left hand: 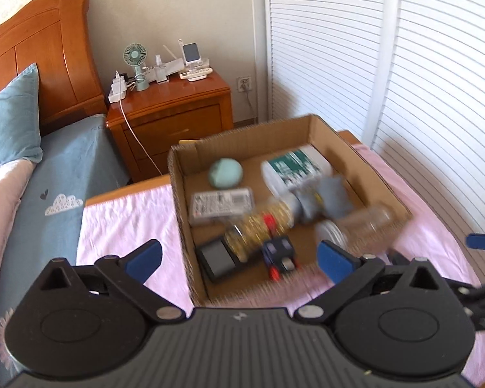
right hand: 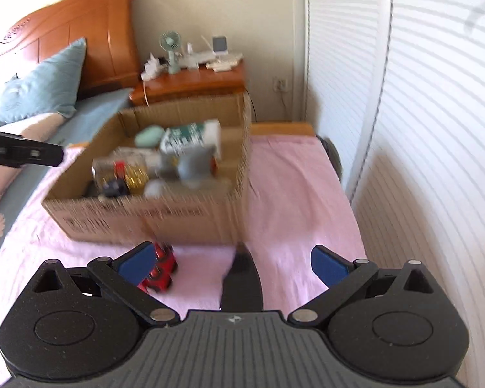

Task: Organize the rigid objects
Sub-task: 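Move left gripper to red S.L train while right gripper approaches black oval object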

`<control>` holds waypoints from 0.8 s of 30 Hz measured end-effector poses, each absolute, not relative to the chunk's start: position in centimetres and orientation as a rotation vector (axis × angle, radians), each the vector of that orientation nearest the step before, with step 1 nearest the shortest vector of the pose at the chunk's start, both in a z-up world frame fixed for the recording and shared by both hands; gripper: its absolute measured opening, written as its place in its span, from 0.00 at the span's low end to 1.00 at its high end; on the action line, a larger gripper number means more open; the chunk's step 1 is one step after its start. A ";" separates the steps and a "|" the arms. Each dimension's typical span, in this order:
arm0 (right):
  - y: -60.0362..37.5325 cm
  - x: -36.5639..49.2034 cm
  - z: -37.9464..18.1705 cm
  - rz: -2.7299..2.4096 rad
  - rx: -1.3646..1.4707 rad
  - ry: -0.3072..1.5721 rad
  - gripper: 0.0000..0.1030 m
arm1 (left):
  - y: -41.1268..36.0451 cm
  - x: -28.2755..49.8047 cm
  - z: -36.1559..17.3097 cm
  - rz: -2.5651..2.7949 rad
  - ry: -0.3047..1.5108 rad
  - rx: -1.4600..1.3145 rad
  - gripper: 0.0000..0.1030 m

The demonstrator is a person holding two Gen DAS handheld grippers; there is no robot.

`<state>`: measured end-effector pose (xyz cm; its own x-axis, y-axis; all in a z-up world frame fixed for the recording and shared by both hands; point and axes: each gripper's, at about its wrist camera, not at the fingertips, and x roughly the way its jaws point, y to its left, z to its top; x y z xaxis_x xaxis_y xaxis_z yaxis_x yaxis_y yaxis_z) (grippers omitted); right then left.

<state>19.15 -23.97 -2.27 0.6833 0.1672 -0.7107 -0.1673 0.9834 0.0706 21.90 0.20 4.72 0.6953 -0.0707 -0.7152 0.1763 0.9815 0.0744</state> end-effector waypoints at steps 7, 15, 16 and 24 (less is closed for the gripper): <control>-24.6 18.9 -7.0 0.113 -0.014 0.870 1.00 | -1.1 17.8 1.6 -0.137 0.756 0.082 0.99; -24.3 17.9 -8.8 0.132 -0.046 0.872 1.00 | -4.5 17.6 -1.9 -0.121 0.801 0.095 0.99; -24.1 17.6 -8.9 0.135 -0.067 0.866 1.00 | -5.0 17.8 -2.3 -0.125 0.810 0.099 0.99; -24.4 17.2 -9.2 0.183 -0.118 0.832 1.00 | -7.5 19.6 -4.9 -0.156 0.858 0.065 0.99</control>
